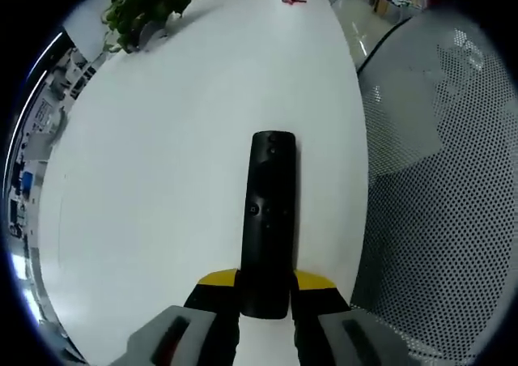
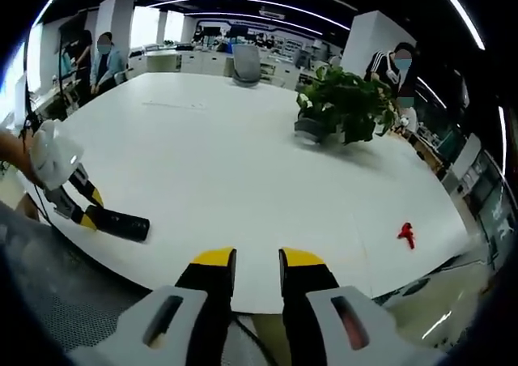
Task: Press the specified remote control buttons in sequence, fully releasing each button before pressing the next.
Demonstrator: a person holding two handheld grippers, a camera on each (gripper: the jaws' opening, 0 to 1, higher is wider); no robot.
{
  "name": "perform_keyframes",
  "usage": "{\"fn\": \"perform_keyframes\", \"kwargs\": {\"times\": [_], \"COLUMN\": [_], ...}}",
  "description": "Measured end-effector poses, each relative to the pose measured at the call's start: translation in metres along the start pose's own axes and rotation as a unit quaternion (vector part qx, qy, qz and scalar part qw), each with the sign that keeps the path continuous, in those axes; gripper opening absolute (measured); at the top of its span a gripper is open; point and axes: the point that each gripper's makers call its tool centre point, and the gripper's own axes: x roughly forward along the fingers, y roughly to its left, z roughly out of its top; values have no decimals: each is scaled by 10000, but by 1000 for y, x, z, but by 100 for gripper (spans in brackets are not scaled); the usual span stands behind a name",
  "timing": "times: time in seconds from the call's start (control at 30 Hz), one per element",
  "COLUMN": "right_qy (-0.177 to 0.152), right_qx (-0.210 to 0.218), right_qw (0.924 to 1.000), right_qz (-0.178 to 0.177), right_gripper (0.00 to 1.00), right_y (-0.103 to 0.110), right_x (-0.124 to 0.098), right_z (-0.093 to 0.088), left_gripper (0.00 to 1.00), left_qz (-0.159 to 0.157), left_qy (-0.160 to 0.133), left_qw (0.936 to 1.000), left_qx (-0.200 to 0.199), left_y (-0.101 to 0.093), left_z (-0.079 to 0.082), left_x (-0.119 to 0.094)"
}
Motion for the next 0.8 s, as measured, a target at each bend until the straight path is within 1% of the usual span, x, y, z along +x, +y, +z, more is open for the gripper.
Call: {"fn": "perform_keyframes", "kwargs": {"times": [0.07, 0.17, 0.2, 0.23, 0.27, 0.33, 0.37, 0.43, 0.53, 0.57, 0.6, 0.63, 0.67, 0.73, 0.77, 0.8], "right_qy": [-92, -170, -215, -216, -233, -383, -473, -618, -632, -615, -559, -467, -446, -372, -295, -94], "right_qx": [79, 196, 228, 189, 179, 217, 273, 407, 461, 571, 626, 677, 693, 911, 963, 1030], "right_qw": [9999, 9989, 9981, 9979, 9975, 9957, 9939, 9888, 9808, 9748, 9723, 9675, 9656, 9548, 9512, 9462], "right_qz": [110, 380, 534, 578, 636, 814, 953, 1298, 1787, 2067, 2183, 2391, 2468, 2804, 2915, 3067], "right_gripper": [18, 15, 12, 9, 6, 0, 0, 0, 0, 0, 0, 0, 0, 0, 0, 0], "right_y": [3, 8, 11, 10, 9, 11, 12, 20, 36, 48, 54, 65, 69, 89, 96, 106], "right_x": [-2, -2, -2, -1, 1, 3, 4, 9, 16, 20, 22, 25, 26, 32, 35, 38], "right_z": [5, 14, 19, 24, 32, 50, 63, 84, 101, 107, 108, 108, 109, 109, 107, 101], "left_gripper": [24, 24, 24, 24, 24, 24, 24, 24, 24, 24, 24, 24, 24, 24, 24, 24], "left_qz": [33, 1, -2, 1, 7, 12, 17, 59, 76, 95, 109, 130, 146, 188, 204, 215], "left_qy": [-115, -313, -378, -413, -450, -489, -496, -500, -574, -612, -652, -678, -693, -752, -781, -805], "left_qw": [9999, 9993, 9990, 9989, 9987, 9984, 9983, 9982, 9978, 9977, 9974, 9972, 9971, 9965, 9960, 9957], "left_qx": [-19, -206, -235, -239, -238, -287, -307, -311, -310, -291, -272, -277, -275, -313, -370, -409], "left_y": [-2, -3, -4, -4, -5, -5, -6, -7, -7, -8, -8, -8, -9, -8, -9, -9], "left_z": [0, 0, -1, -1, -1, 0, 1, 1, 1, 1, 2, 2, 2, 3, 3, 3], "left_x": [-1, 0, -1, -1, -2, -1, -1, -1, -2, -2, -2, -2, -2, -3, -3, -3]}}
